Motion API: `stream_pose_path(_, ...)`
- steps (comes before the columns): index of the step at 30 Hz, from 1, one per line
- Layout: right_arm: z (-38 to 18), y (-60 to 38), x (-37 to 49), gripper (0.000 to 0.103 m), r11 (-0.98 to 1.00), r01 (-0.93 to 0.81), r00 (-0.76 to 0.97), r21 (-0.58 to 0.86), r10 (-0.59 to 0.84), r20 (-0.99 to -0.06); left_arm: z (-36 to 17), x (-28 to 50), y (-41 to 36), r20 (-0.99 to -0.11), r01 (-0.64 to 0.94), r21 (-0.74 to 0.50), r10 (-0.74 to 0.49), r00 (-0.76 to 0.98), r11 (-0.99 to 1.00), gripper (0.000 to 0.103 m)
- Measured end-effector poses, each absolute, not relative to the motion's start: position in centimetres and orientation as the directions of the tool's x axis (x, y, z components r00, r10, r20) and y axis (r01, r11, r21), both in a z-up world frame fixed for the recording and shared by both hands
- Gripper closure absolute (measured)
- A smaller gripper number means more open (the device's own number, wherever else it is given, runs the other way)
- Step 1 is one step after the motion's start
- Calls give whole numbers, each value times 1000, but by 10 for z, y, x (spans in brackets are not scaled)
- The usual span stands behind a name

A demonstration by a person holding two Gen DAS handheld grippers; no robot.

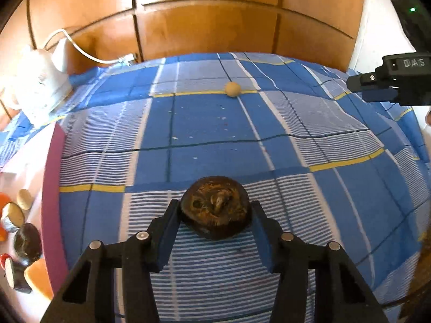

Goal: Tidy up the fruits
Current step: 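Grasp the dark brown fruit on the cloth with the left tool, then grasp the small tan ball with the right tool while the left tool holds the brown fruit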

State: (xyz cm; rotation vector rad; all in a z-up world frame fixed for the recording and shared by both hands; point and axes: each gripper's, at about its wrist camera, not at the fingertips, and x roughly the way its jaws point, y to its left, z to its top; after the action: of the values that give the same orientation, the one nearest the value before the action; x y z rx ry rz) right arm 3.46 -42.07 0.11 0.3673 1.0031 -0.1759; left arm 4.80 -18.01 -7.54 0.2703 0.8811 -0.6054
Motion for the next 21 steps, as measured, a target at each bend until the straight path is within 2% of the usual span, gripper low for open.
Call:
stream_pose_path(15,-15,-361,66,50,960,109,442,257,185,-878,-85,40,-175,-710,614,-1,-433,555,789,48)
stream_pose_path(21,-19,-341,119,57,970,71,451,234,178,-874,-86,38,-175,-697,613,2,-438,567,790,48)
